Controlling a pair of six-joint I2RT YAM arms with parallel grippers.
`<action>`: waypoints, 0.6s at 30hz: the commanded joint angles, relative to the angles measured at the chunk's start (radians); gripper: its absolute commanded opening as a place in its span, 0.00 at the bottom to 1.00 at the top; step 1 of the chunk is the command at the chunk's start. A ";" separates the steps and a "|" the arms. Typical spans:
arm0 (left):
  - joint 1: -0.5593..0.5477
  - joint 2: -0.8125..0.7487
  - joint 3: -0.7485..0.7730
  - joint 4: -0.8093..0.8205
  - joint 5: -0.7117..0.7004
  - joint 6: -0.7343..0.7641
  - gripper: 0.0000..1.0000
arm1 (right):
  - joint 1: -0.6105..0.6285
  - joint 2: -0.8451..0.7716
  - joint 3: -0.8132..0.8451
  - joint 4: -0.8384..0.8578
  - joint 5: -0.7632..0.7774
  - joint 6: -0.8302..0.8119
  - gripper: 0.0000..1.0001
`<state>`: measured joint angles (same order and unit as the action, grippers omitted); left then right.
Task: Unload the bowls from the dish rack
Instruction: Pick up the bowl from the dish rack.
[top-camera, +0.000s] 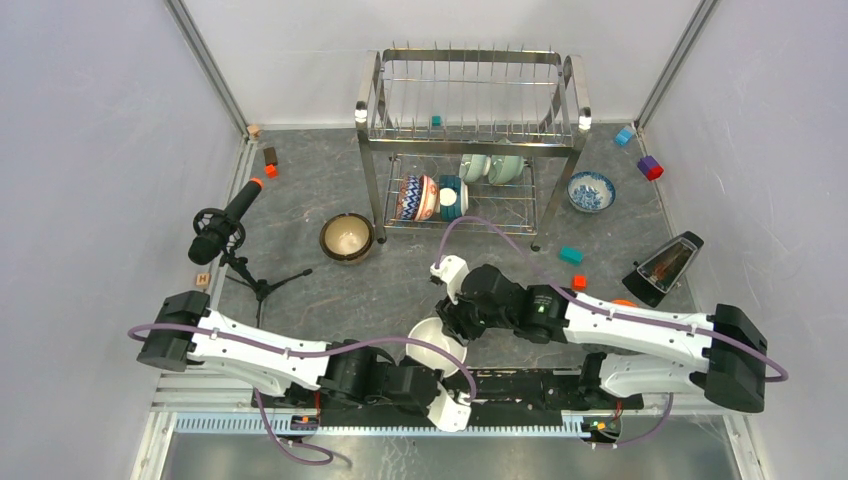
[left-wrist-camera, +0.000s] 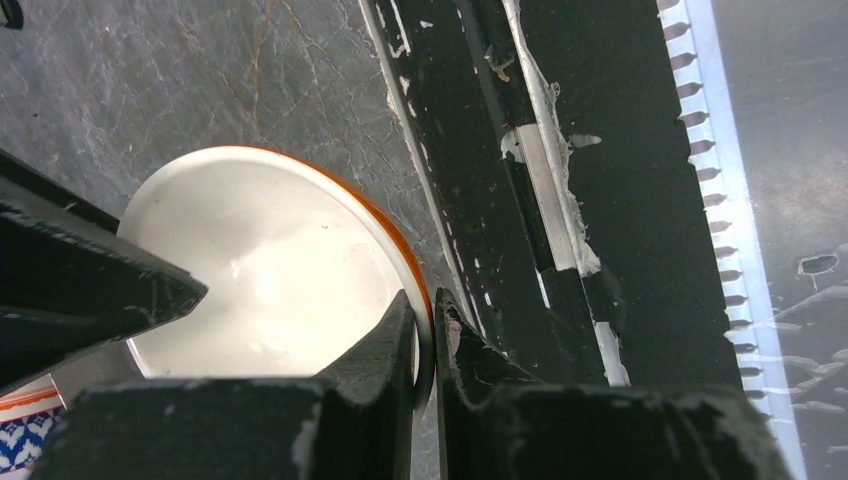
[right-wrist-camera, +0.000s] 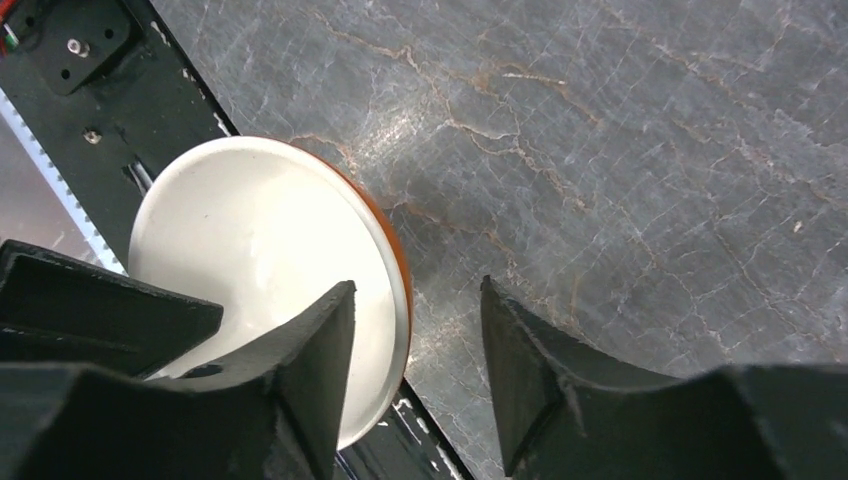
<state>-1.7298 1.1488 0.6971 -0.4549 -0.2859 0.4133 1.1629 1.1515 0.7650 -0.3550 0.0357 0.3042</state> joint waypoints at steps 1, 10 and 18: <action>-0.010 -0.026 0.050 0.036 0.012 0.037 0.02 | 0.028 0.019 -0.012 0.016 0.028 0.010 0.52; -0.010 -0.043 0.058 0.036 0.046 0.021 0.02 | 0.054 0.026 -0.020 -0.019 0.061 0.006 0.34; -0.011 -0.014 0.055 0.078 0.027 -0.010 0.02 | 0.068 0.016 -0.033 -0.016 0.097 0.020 0.14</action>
<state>-1.7302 1.1339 0.7082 -0.4377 -0.2512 0.4118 1.2228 1.1748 0.7437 -0.3660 0.0849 0.3229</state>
